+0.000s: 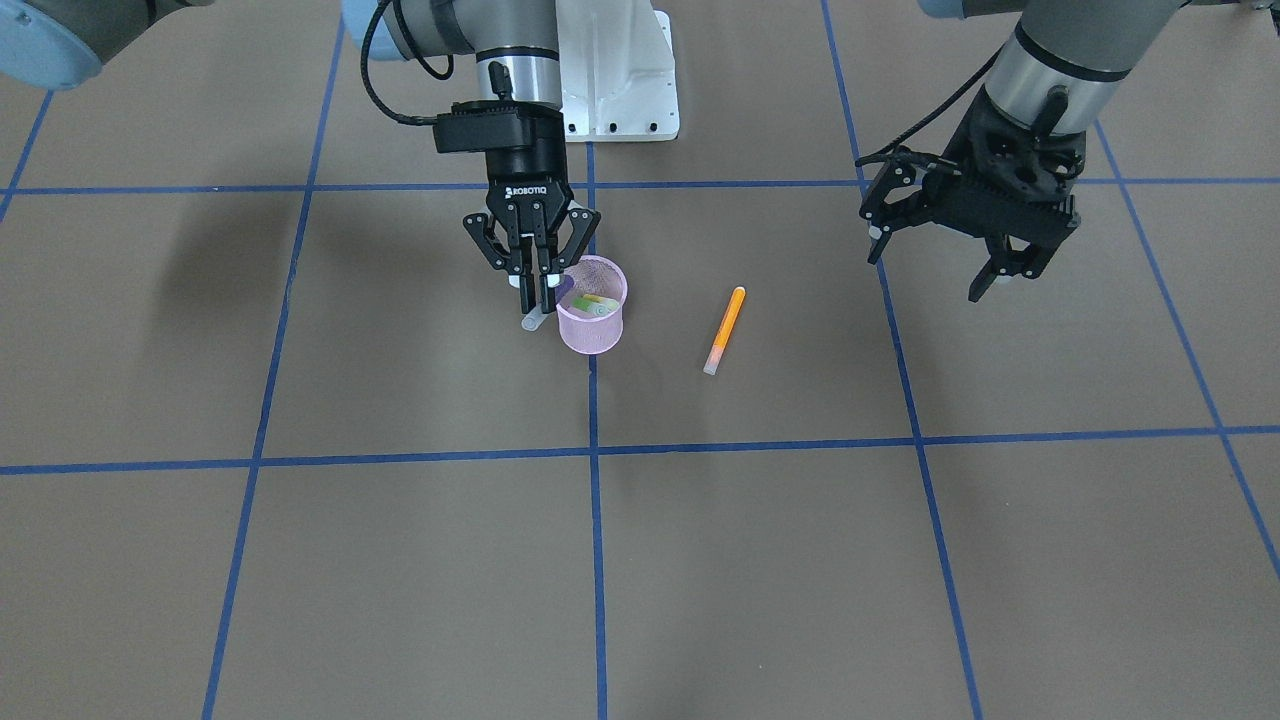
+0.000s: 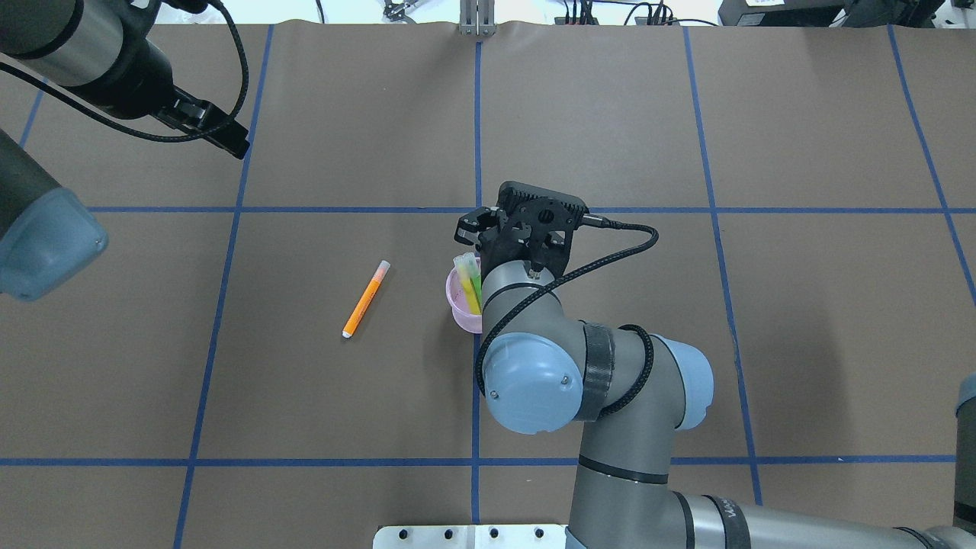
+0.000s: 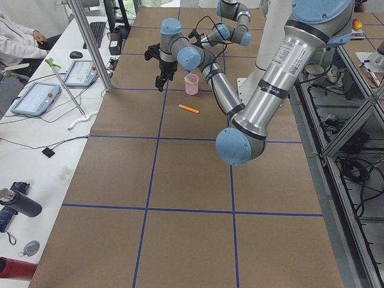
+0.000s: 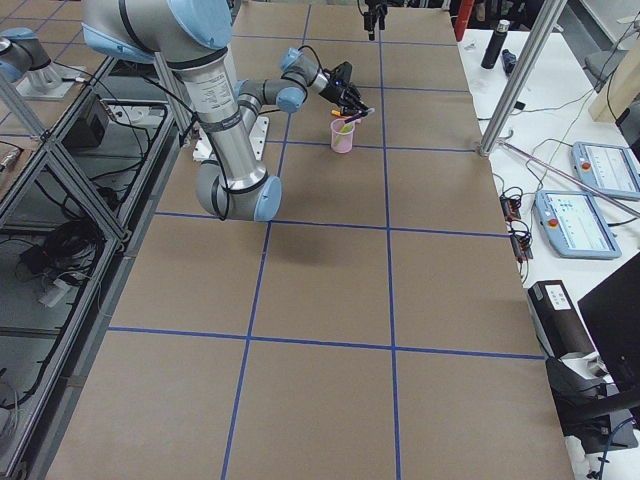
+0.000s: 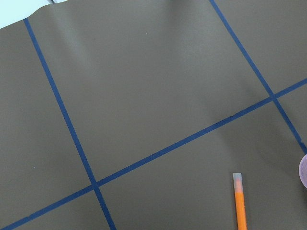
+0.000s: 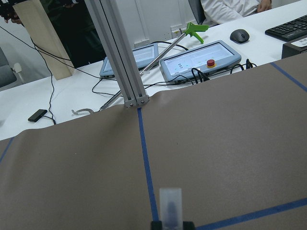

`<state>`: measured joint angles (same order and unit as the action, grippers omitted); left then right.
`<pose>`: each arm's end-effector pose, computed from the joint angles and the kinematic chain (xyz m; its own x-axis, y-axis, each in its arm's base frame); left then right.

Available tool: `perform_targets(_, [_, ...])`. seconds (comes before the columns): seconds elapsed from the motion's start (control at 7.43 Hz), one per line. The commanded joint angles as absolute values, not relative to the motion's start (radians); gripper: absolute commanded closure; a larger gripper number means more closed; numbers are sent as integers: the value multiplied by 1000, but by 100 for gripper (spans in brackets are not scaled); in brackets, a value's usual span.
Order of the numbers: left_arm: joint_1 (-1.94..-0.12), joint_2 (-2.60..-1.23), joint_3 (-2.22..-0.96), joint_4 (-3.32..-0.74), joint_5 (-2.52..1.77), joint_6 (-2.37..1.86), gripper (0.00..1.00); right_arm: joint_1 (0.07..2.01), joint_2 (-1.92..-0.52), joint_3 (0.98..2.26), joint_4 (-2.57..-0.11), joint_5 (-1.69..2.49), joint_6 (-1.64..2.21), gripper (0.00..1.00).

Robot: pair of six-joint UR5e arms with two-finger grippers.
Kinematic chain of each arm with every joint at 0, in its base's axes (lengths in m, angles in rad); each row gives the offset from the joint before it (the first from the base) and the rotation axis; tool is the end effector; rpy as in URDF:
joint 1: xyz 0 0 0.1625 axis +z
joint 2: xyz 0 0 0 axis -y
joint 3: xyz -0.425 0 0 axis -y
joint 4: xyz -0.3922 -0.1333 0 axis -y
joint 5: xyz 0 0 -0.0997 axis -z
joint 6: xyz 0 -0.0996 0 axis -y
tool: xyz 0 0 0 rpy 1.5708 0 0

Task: Collect pens into pen holder
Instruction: 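Lower the purple marker into the pink cup and open the right gripper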

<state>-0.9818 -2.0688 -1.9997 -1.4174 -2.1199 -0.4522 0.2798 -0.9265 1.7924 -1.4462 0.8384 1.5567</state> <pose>0.2486 -0.5184 0.2133 0.6294 0.4390 -0.6412 -0.1361 0.8746 0.4653 -0.5464 -0.3650 0.1608 0.5374 0.1435 0.8310 -0.7353 0.5623 0.3784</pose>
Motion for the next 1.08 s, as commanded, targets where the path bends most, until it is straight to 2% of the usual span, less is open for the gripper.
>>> perform_targets(0.0, [-982,-2069,-1990,-1419,-2120,-449,1,253,-925,1775,-1447,813,1555,45])
perform_targets(0.13, [-982,-2069,-1987,-1419,-2120,-449,1,253,-920,1779,-1448,827,1543,1])
perform_targets(0.54, [-948,-2069,-1982,-1425,-2120,-448,1,320,-917,1817,-1450,1061,1496,0])
perform_targets(0.81, [-859,-2069,-1967,-1458,-2117,-506,1,514,-920,1850,-1543,1452,1421,0])
perform_targets(0.94, [-838,-2069,-1919,-1513,-2117,-543,1,629,-925,1850,-1584,1665,1348,0])
